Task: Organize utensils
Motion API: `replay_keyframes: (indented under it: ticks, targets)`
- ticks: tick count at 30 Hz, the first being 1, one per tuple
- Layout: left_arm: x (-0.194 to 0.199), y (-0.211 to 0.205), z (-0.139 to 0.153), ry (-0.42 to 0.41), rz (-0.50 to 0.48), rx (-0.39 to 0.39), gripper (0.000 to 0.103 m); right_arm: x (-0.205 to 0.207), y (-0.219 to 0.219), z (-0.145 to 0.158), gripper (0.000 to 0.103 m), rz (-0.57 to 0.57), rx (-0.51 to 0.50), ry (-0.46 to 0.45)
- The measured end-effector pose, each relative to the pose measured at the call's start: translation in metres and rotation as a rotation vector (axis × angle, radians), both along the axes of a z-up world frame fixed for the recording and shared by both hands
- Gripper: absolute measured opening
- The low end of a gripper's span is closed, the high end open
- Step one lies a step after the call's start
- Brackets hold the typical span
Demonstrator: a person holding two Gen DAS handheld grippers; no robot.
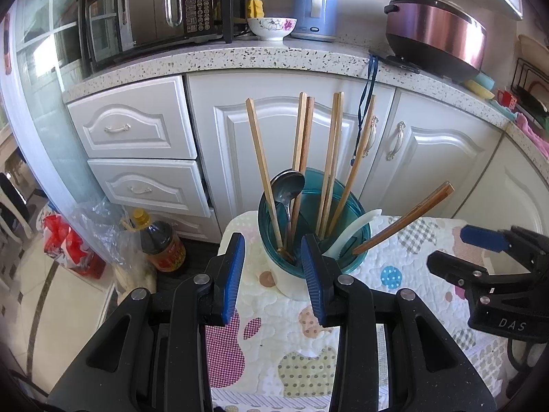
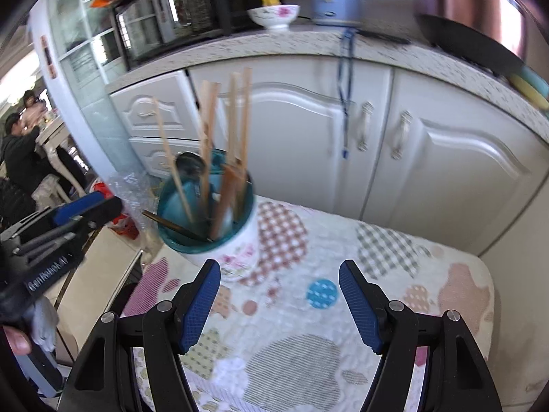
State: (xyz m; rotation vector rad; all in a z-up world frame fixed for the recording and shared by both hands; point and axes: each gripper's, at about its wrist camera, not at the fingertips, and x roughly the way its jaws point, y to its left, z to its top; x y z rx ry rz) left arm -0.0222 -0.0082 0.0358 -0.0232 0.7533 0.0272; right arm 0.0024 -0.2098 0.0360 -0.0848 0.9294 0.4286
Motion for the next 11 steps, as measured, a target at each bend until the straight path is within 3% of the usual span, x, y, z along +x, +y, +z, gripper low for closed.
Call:
replay_keyframes:
  ticks: [11]
  targets:
    - [0.002,-0.003,-0.003,0.008,-0.003,0.006,0.033,0.0,0.013,0.004,0.069,0.019,0.019,-0.012]
